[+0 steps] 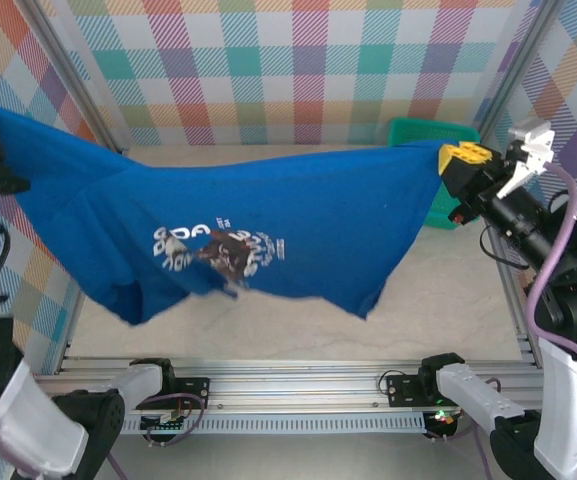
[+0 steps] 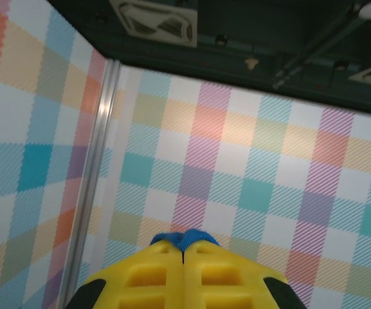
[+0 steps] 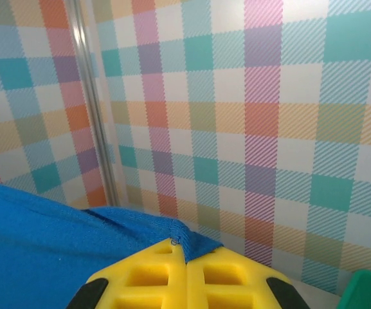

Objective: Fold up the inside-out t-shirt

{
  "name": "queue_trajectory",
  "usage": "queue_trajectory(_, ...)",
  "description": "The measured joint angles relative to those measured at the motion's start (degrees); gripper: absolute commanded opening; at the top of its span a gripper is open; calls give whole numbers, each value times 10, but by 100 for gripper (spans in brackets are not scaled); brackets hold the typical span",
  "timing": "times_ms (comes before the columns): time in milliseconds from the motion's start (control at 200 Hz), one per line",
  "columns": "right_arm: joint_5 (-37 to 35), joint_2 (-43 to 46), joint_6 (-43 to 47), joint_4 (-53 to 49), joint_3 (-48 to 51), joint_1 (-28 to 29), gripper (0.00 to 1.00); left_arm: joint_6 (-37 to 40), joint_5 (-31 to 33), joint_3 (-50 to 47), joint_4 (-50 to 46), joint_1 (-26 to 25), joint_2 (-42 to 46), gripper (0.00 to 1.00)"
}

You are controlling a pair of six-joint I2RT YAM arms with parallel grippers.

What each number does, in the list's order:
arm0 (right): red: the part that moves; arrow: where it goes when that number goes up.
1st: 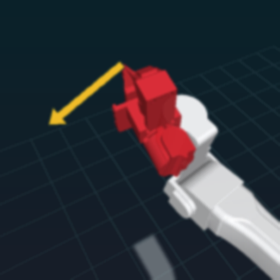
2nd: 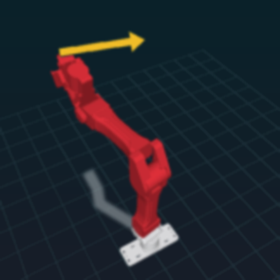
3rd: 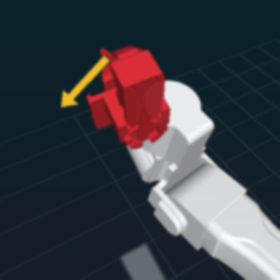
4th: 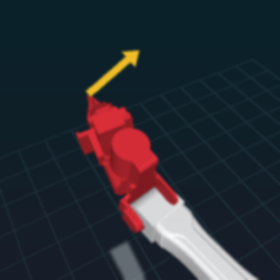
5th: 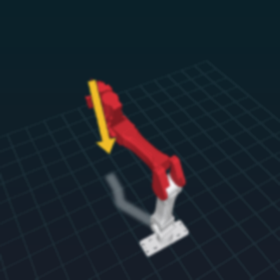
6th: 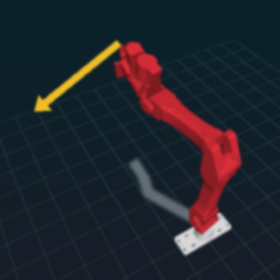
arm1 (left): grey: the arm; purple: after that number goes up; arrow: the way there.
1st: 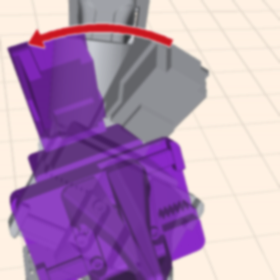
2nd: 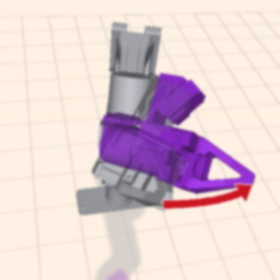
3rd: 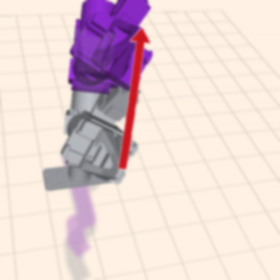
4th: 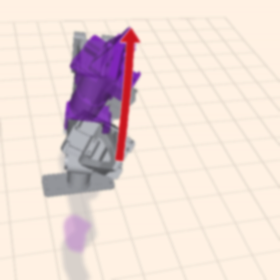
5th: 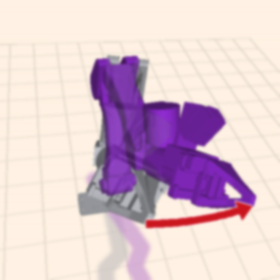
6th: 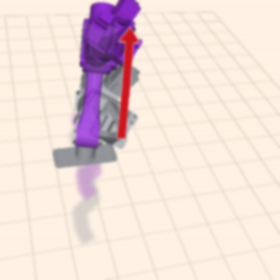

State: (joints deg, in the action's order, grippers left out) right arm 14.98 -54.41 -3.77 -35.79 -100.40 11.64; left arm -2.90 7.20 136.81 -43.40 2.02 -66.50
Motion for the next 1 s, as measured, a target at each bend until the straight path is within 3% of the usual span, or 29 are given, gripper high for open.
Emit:
queue_trajectory(190,-44,-120,9,52,5,0,0,13,10,-2,19,0,-157,0)
queue_trajectory(365,-65,-318,10,127,-2,0,0,17,13,2,63,0,-365,0)
queue_trajectory(480,-68,-502,0,137,-84,0,14,19,14,78,61,0,-539,0)
queue_trajectory(500,-71,-530,-1,136,-105,0,17,19,14,98,60,0,-566,5)
queue_trajectory(545,-75,-615,-6,127,-173,0,22,20,13,160,58,0,-642,27)
queue_trajectory(610,-79,-726,-10,99,-287,0,26,13,12,238,59,0,-734,32)
queue_trajectory(745,-79,-908,-11,-9,-539,3,35,-4,6,254,54,0,-795,65)
queue_trajectory(870,-82,-895,3,-97,-543,15,39,-36,-7,253,31,0,-779,74)
queue_trajectory(1000,-97,-693,17,-59,-221,61,44,-92,-37,171,-8,0,-687,76)
